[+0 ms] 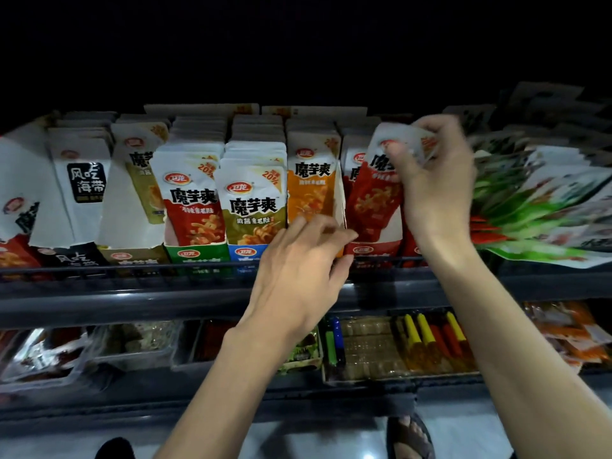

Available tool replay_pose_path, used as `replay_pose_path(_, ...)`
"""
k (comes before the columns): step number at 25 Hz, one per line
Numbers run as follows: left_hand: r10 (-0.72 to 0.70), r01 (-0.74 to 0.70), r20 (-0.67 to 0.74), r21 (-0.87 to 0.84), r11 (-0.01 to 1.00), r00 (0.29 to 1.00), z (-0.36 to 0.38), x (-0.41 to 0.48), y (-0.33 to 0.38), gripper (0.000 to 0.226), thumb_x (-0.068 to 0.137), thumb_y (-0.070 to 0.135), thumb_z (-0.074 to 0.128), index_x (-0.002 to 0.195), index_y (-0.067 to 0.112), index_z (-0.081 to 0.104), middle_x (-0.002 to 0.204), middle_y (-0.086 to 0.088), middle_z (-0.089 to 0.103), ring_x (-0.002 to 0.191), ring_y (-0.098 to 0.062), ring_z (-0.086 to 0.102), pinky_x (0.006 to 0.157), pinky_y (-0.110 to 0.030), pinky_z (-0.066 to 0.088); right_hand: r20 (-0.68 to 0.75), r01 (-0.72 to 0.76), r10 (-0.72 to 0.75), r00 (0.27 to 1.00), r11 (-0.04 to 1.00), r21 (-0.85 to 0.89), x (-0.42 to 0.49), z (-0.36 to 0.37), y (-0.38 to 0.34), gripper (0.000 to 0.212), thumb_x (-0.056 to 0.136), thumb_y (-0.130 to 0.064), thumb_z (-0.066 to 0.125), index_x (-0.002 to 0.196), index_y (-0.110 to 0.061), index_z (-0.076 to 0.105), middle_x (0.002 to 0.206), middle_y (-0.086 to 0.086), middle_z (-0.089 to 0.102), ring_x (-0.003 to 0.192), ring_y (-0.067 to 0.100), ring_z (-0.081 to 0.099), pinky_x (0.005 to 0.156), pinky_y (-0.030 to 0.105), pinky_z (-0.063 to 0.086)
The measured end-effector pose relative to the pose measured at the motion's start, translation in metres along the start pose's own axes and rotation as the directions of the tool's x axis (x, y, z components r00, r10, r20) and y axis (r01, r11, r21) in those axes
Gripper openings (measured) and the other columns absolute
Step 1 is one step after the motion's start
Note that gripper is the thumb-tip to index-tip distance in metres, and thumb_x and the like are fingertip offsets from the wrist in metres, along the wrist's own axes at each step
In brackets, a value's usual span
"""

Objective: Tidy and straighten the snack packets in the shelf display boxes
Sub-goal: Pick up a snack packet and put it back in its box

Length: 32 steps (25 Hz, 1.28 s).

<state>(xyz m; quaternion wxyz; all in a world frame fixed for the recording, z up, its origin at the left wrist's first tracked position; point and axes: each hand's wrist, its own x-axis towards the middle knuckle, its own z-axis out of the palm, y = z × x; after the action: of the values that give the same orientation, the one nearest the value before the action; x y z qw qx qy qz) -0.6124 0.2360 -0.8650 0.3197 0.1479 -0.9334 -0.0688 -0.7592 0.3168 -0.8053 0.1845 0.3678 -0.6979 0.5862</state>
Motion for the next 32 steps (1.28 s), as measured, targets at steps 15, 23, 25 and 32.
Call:
replay_pose_path(15,-0.035,0.039,0.098,-0.049,0.998,0.995,-0.002,-0.002,-0.003,0.032,0.093,0.026,0.061,0.125,0.025,0.065,0.109,0.008,0.063,0.101,-0.016,0.046,0.085,-0.032,0.038,0.274,0.138,0.01,0.962,0.845,-0.517,-0.01,0.02,0.003,0.092,0.067,0.025,0.062,0.144,-0.018,0.037,0.144,0.013,0.025,0.125,0.026,0.039,0.071,0.027,0.05)
replay_pose_path(23,-0.046,0.051,0.091,-0.054,0.997,0.995,-0.003,-0.002,-0.002,0.029,0.094,0.026,0.06,0.122,0.023,0.067,0.109,0.007,0.065,0.101,-0.017,0.049,0.084,-0.033,0.04,0.182,0.263,-0.193,0.964,0.784,-0.563,-0.014,0.014,-0.01,0.039,0.079,0.013,0.059,0.114,-0.006,0.057,0.116,0.016,0.049,0.104,0.03,0.05,0.066,0.038,0.048)
replay_pose_path(25,-0.045,0.05,0.091,-0.052,0.997,0.995,-0.003,-0.002,-0.001,0.028,0.094,0.026,0.06,0.121,0.023,0.067,0.109,0.007,0.065,0.101,-0.017,0.049,0.084,-0.034,0.042,0.309,0.284,-0.097,0.946,0.707,-0.648,-0.015,0.014,-0.012,0.019,0.089,-0.001,0.057,0.104,-0.008,0.066,0.108,0.011,0.059,0.095,0.031,0.059,0.069,0.04,0.05)
replay_pose_path(32,-0.04,0.048,0.079,-0.105,0.993,0.996,-0.003,-0.001,-0.003,0.026,0.093,0.021,0.061,0.116,0.02,0.07,0.109,0.006,0.068,0.1,-0.017,0.051,0.084,-0.035,0.043,0.514,0.374,0.205,0.833,0.476,-0.796,-0.021,0.025,-0.006,0.022,0.093,-0.022,0.053,0.103,-0.023,0.073,0.108,0.005,0.066,0.106,0.024,0.061,0.115,0.039,0.021)
